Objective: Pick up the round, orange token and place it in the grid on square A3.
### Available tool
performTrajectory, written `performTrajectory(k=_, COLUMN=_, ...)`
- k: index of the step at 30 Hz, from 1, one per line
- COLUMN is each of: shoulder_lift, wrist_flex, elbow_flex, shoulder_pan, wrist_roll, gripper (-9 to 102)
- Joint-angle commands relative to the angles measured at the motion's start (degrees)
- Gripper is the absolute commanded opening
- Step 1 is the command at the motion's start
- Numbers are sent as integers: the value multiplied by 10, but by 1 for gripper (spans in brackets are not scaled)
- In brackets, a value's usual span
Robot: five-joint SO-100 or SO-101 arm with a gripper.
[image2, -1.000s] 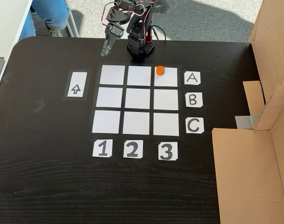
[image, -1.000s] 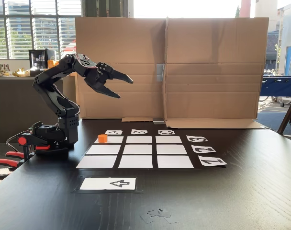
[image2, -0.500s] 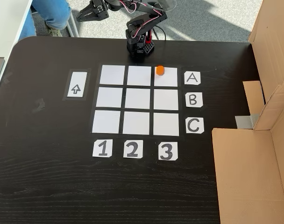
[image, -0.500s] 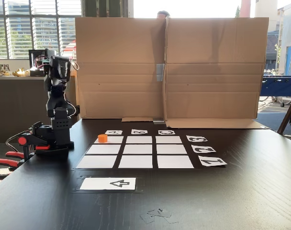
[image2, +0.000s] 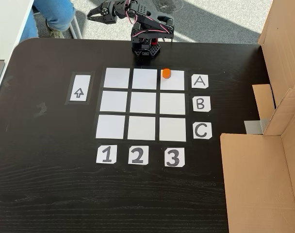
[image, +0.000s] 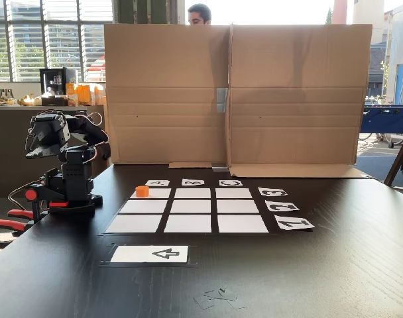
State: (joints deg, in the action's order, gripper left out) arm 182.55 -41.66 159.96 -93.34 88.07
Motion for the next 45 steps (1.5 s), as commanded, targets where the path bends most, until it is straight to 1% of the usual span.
performTrajectory(k=1, shoulder_lift=58, wrist_flex=4, elbow_flex=55, shoulder_pan=-40, wrist_roll=1, gripper=-1)
performTrajectory(k=3, shoulder_lift=80, wrist_flex=7, elbow_flex=85, shoulder_pan=-56, wrist_roll=0, gripper=0)
performTrajectory(k=11, shoulder_lift=81, wrist_flex=11, elbow_flex=147, shoulder_pan=-82, wrist_roll=-18, gripper=0)
performTrajectory(k=45, shoulder_lift=81, wrist_flex=13, elbow_flex=149, shoulder_pan=-90, wrist_roll=-17, gripper=0)
